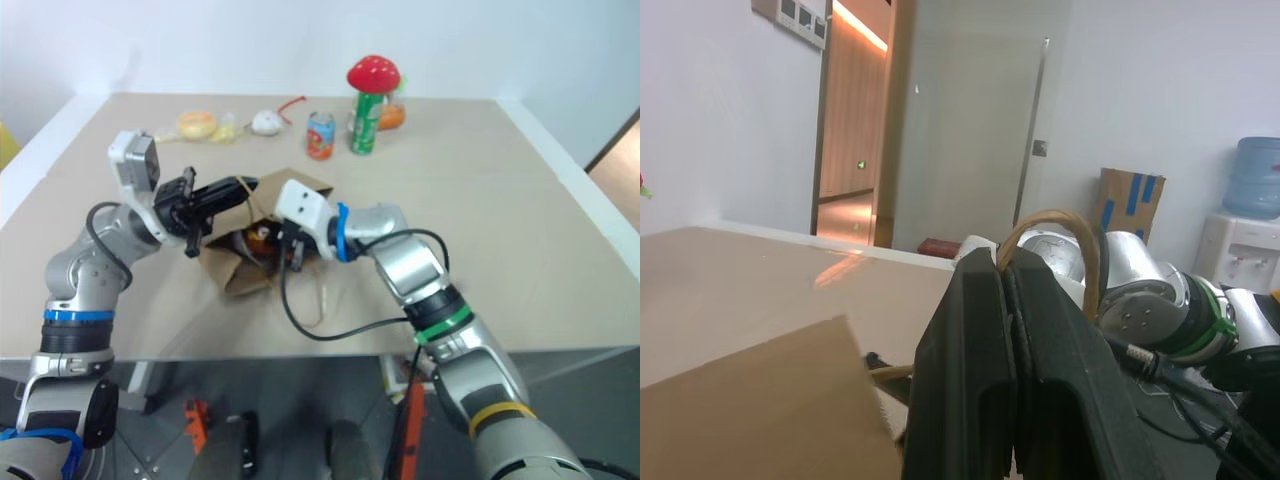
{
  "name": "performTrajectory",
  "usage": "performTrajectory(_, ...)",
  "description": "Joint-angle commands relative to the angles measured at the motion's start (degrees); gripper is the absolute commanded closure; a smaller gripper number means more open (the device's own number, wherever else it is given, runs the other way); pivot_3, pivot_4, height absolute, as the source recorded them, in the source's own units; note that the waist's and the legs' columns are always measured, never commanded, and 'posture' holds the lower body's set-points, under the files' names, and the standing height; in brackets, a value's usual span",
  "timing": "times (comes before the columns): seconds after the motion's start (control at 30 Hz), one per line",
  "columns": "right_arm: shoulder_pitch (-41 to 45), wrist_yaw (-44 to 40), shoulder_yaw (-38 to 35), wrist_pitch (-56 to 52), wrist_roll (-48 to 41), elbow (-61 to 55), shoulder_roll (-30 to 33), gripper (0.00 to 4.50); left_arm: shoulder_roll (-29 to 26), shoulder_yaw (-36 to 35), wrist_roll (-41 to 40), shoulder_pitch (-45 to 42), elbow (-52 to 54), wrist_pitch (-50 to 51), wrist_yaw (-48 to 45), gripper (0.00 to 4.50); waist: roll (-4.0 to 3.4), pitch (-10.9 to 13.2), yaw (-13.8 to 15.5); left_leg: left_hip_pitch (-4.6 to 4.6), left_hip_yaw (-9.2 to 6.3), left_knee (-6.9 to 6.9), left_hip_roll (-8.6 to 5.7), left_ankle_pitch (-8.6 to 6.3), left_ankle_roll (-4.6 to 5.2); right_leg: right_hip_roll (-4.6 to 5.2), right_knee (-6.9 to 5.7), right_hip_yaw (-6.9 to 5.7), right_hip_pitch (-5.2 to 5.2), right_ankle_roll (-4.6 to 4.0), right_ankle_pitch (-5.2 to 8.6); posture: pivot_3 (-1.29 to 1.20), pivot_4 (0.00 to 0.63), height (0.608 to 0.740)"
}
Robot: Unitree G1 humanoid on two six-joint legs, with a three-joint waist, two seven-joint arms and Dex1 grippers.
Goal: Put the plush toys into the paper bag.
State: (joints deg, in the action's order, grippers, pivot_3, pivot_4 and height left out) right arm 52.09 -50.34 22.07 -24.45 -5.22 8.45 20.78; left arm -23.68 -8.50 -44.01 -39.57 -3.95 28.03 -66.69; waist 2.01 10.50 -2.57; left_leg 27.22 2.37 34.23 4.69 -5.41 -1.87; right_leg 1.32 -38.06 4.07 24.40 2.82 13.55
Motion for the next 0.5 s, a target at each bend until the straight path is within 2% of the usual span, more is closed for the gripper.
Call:
performTrajectory(0.03, 1.7, 2.2, -1.6, 3.5, 2.3, 2.3, -0.7, 3.90, -0.1, -0.6, -1.2, -0.3, 1.5, 0.0, -0.3, 4.50, 0.00, 0.0, 0.0, 0.00, 0.00, 0.00, 0.00, 0.00, 0.00, 0.01, 0.00, 0.00, 0.00, -0.02, 0.00, 0.00, 0.150, 0.740)
performTrajectory(0.07, 1.5, 2.1, -1.9, 3.1, 2.1, 2.3, -0.8, 3.63, -0.1, -0.6, -1.2, -0.3, 1.4, -0.1, -0.4, 4.50, 0.00, 0.0, 0.0, 0.00, 0.00, 0.01, 0.00, 0.00, 0.00, 0.00, 0.00, 0.00, -0.01, -0.02, 0.00, 0.00, 0.150, 0.740)
performTrajectory(0.1, 1.1, 1.7, -2.1, 3.1, 2.0, 1.9, -0.5, 3.55, -0.1, -0.6, -1.1, -0.4, 1.3, -0.2, -0.5, 4.50, 0.00, 0.0, 0.0, 0.01, 0.00, 0.01, -0.01, 0.00, 0.00, 0.02, 0.00, 0.00, -0.02, -0.05, 0.02, 0.00, 0.150, 0.740)
performTrajectory(0.13, 0.9, 1.7, -2.3, 3.1, 2.1, 1.6, -0.3, 3.05, -0.1, -0.5, -1.1, -0.4, 1.2, -0.2, -0.5, 4.50, 0.00, 0.0, 0.0, 0.01, 0.01, 0.01, -0.01, 0.00, 0.00, 0.02, 0.00, 0.00, -0.03, -0.06, 0.03, 0.00, 0.150, 0.740)
performTrajectory(0.2, 0.6, 1.9, -2.7, 1.8, 2.3, 1.3, 0.2, 2.50, -0.1, -0.5, -1.0, -0.5, 1.1, -0.3, -0.6, 4.50, 0.00, 0.0, 0.0, 0.01, 0.01, 0.01, 0.00, 0.00, 0.00, 0.02, 0.00, 0.01, -0.03, -0.07, 0.03, 0.00, 0.150, 0.740)
performTrajectory(0.23, 0.1, 0.8, -2.5, 1.9, 2.3, 0.4, 1.1, 1.85, -0.1, -0.5, -1.0, -0.5, 1.0, -0.3, -0.6, 4.50, 0.00, 0.0, 0.0, 0.01, 0.01, 0.00, 0.00, 0.00, 0.00, 0.02, 0.00, 0.00, -0.02, -0.07, 0.03, 0.00, 0.150, 0.740)
performTrajectory(0.27, -0.4, -0.2, -2.3, 1.8, 2.1, -0.5, 1.9, 1.72, -0.1, -0.5, -1.0, -0.5, 1.0, -0.3, -0.6, 4.50, 0.00, 0.0, 0.0, 0.01, 0.01, 0.00, 0.00, 0.00, 0.00, 0.01, 0.00, 0.00, -0.02, -0.07, 0.02, 0.00, 0.150, 0.740)
performTrajectory(0.5, -3.3, -5.7, -8.4, -5.0, -5.4, -10.3, 7.4, 1.72, 0.3, -0.5, -0.9, -1.3, -0.1, -0.5, -0.8, 4.50, 0.00, 0.0, 0.1, 0.01, 0.00, -0.03, 0.01, 0.00, 0.00, 0.00, 0.00, -0.01, 0.00, -0.02, 0.02, 0.00, 0.150, 0.740)
